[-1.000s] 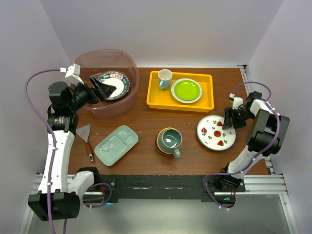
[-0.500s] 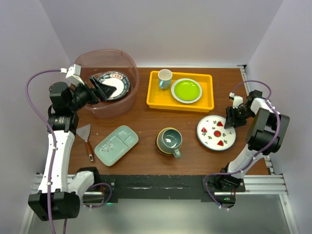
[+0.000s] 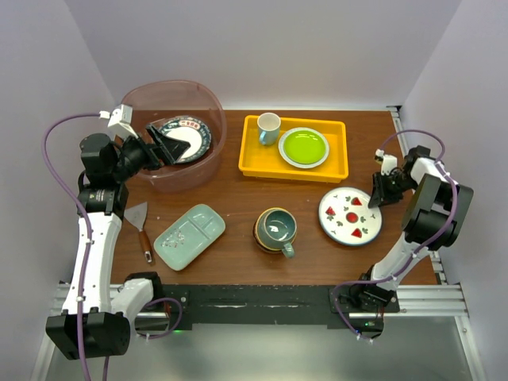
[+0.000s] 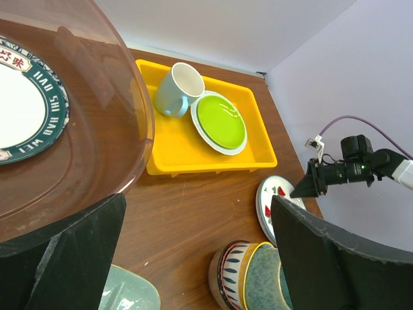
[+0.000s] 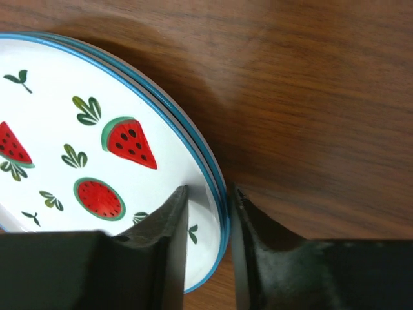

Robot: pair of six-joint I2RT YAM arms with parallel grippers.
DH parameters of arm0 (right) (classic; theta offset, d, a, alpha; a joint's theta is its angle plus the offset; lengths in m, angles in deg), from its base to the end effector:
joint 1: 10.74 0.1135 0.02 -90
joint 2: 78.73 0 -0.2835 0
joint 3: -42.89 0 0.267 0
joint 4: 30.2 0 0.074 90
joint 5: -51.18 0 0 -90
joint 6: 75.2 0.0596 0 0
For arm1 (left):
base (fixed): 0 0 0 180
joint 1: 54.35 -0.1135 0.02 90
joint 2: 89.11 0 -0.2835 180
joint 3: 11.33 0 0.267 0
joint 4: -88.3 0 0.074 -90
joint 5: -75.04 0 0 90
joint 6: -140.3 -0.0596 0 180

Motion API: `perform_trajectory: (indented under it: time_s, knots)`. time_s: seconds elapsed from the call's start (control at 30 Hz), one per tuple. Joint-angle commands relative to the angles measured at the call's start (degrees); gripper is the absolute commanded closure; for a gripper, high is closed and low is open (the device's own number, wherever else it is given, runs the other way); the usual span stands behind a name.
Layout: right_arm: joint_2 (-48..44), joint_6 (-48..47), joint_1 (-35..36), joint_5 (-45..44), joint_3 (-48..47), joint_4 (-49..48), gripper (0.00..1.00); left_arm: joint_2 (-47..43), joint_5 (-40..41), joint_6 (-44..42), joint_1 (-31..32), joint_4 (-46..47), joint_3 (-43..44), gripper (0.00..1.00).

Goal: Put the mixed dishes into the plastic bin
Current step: Pick up the plate at the center of the board.

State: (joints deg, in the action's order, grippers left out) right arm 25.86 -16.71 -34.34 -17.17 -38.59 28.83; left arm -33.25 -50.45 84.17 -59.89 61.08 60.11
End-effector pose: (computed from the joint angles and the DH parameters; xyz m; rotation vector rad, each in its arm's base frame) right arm 0.3338 -0.1218 0.1549 -0.2315 2.8117 0.3886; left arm 0.2403 -0.0115 0.3951 -0.1618 1.8177 -0.9001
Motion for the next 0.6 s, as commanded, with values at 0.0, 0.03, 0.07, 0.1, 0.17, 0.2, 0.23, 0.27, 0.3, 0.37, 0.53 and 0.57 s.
perform_trajectory:
  time_s: [0.0, 0.03, 0.07, 0.1, 0.17, 0.2, 0.23, 0.27, 0.3, 0.37, 0.53, 0.57]
  knots:
    - [2.80, -2.77, 0.57, 1.38, 0.29, 1.07, 0.81, -0.31, -1.69, 0.94, 0.27, 2.55, -0.10, 0.00]
    - [2.81, -2.94, 0.48, 1.90, 0.29, 1.42, 0.87, -0.13, -1.87, 1.02, 0.27, 2.64, -0.18, 0.00]
    - [2.72, -3.21, 0.57, 2.08, 0.37, 1.59, 0.89, -0.22, -1.96, 1.03, 0.27, 2.73, -0.18, 0.00]
    - [2.28, -3.56, 0.57, 2.34, 0.46, 1.68, 0.92, -0.13, -2.13, 1.20, 0.27, 2.90, -0.18, 0.00]
    - [1.84, -3.82, 0.48, 2.96, 0.37, 2.12, 0.99, -0.05, -2.48, 1.46, 0.27, 3.25, -0.18, 0.00]
    - [1.23, -4.17, 0.57, 3.22, 0.37, 2.21, 1.00, -0.04, -2.57, 1.55, 0.18, 3.34, -0.18, 0.00]
    - [0.79, -4.44, 0.57, 3.31, 0.29, 2.65, 1.00, 0.13, -2.83, 1.64, 0.27, 3.69, -0.27, 0.00]
    - [0.35, -4.70, 0.48, 3.83, 0.29, 2.82, 1.00, 0.13, -3.01, 1.90, 0.27, 3.87, -0.36, 0.00]
    - [-0.53, -5.05, 0.39, 4.01, 0.20, 3.00, 1.00, 0.22, -3.19, 1.99, 0.27, 4.04, -0.36, 0.00]
    - [-1.50, -5.41, 0.48, 4.36, 0.20, 3.53, 1.00, 0.13, -3.54, 2.25, 0.18, 4.57, -0.45, 0.00]
    - [-4.74, -6.11, 0.30, 5.33, -0.24, 4.67, 1.00, 0.13, -4.06, 2.43, 0.27, 5.01, -0.62, 0.00]
    - [-5.19, -6.20, 0.30, 5.33, -0.59, 4.85, 1.00, 0.22, -4.07, 2.34, 0.27, 5.01, -0.62, 0.00]
